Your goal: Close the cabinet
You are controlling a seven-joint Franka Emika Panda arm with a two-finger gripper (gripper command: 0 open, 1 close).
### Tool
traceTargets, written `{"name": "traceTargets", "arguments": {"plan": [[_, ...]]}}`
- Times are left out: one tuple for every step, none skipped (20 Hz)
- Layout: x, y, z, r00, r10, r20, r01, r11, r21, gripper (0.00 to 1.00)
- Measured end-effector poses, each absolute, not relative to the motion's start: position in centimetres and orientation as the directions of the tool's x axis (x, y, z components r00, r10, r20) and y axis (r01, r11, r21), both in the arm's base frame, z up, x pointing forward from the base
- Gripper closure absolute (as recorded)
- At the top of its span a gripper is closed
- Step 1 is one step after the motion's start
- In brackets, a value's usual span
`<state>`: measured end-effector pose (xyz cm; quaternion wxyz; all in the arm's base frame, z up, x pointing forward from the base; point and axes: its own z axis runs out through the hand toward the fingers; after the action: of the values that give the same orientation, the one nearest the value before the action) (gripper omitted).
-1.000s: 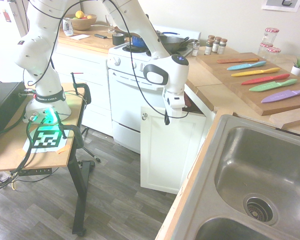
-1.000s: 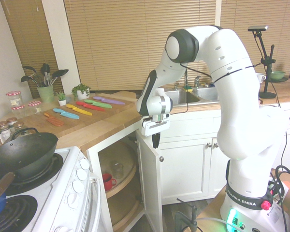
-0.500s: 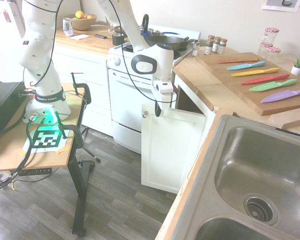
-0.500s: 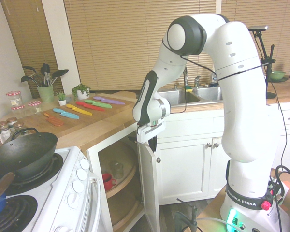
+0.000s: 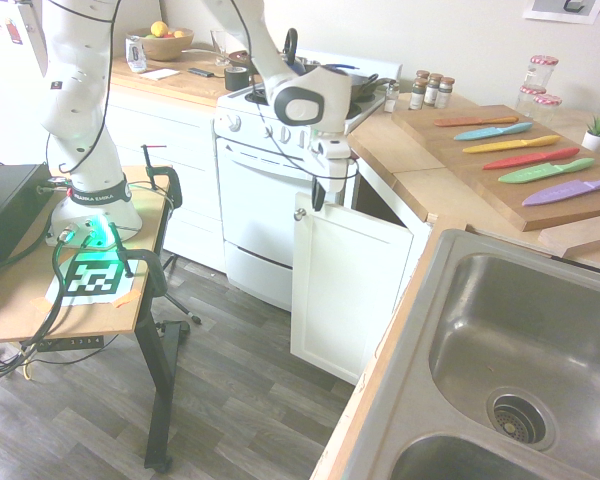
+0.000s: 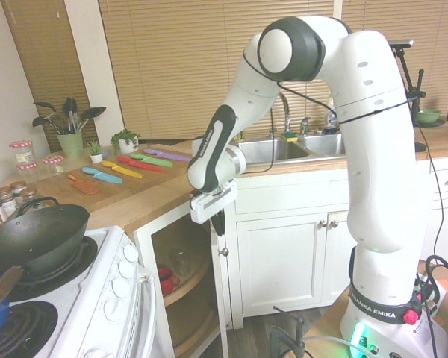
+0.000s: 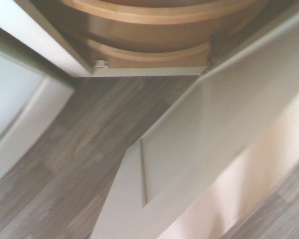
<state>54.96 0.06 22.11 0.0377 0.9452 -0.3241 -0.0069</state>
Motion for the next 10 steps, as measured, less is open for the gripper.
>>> {"name": "traceTargets", "arguments": {"plan": [[56.1, 0.8, 22.2, 0.791, -0.612, 0.008, -0.611, -0.788, 0.077, 1.0], [57.4, 1.7, 22.3, 0.789, -0.614, 0.004, -0.612, -0.787, 0.078, 1.0], [58.6, 2.6, 22.2, 0.788, -0.616, 0.0, -0.614, -0.785, 0.079, 1.0], [59.7, 3.4, 22.0, 0.787, -0.616, -0.005, -0.614, -0.785, 0.083, 1.0], [60.7, 4.2, 21.7, 0.786, -0.618, -0.011, -0.615, -0.784, 0.087, 1.0], [61.6, 4.9, 21.2, 0.784, -0.621, -0.016, -0.617, -0.782, 0.091, 1.0], [62.2, 5.4, 20.8, 0.783, -0.622, -0.019, -0.618, -0.781, 0.093, 1.0], [62.7, 5.7, 20.5, 0.783, -0.621, -0.021, -0.617, -0.782, 0.091, 1.0], [62.9, 6.0, 20.4, 0.783, -0.621, -0.023, -0.618, -0.782, 0.087, 1.0], [62.8, 6.1, 20.6, 0.782, -0.623, -0.023, -0.619, -0.781, 0.083, 1.0]]}}
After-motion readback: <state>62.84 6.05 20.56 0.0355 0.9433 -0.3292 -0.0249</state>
